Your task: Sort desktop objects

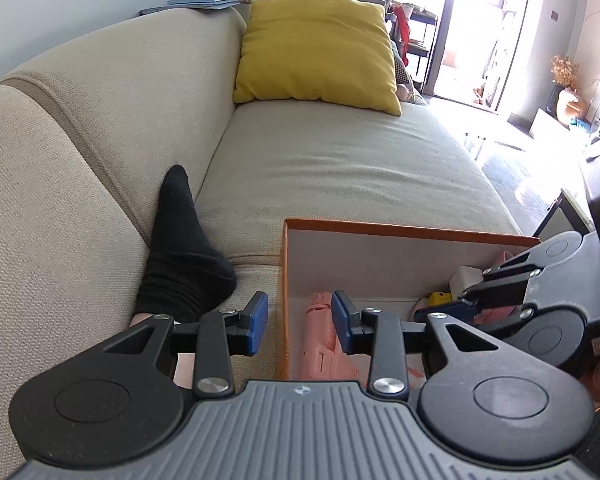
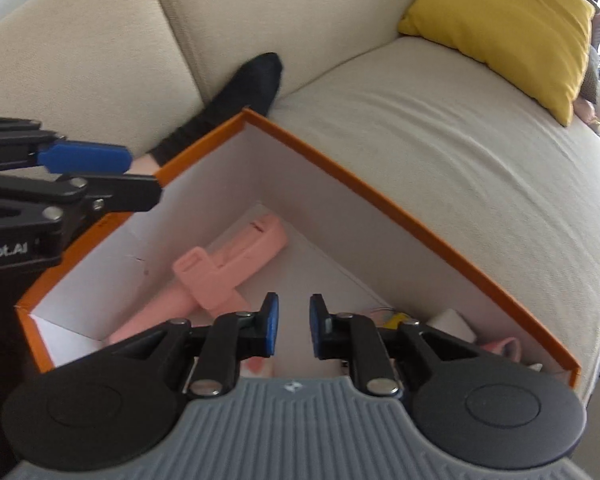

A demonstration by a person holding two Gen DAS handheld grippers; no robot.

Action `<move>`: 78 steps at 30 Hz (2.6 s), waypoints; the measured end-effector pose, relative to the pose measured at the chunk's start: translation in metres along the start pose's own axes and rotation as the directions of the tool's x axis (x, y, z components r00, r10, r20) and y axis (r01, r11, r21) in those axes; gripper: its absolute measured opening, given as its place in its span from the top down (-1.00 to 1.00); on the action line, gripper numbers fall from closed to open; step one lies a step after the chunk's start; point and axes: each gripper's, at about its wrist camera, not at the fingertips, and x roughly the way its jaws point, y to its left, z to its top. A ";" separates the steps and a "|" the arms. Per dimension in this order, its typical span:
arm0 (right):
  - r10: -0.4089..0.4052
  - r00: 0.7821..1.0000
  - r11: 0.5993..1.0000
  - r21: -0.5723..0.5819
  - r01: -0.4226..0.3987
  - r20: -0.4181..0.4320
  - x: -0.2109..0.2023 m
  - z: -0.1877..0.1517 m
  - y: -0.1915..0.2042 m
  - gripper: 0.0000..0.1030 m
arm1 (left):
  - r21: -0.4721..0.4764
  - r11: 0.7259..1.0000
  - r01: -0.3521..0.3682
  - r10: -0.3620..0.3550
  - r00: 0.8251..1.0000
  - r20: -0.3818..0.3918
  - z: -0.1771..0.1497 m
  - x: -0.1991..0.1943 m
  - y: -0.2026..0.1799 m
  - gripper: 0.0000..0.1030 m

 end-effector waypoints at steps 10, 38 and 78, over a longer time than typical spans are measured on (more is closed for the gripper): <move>0.036 0.996 0.991 -0.123 -0.046 -0.079 0.045 0.008 0.019 0.52 | -0.085 0.994 0.068 -0.073 0.996 -0.057 -0.004 0.011 0.028 0.32; -0.016 0.999 0.987 -0.161 0.010 -0.037 0.051 0.019 0.021 0.80 | -0.108 0.991 0.079 -0.086 0.994 -0.065 -0.012 0.008 0.022 0.56; -0.279 0.901 0.914 0.378 0.144 0.332 -0.129 -0.176 0.014 0.18 | -0.024 1.000 -0.018 0.022 0.986 0.167 -0.090 -0.055 -0.114 -0.05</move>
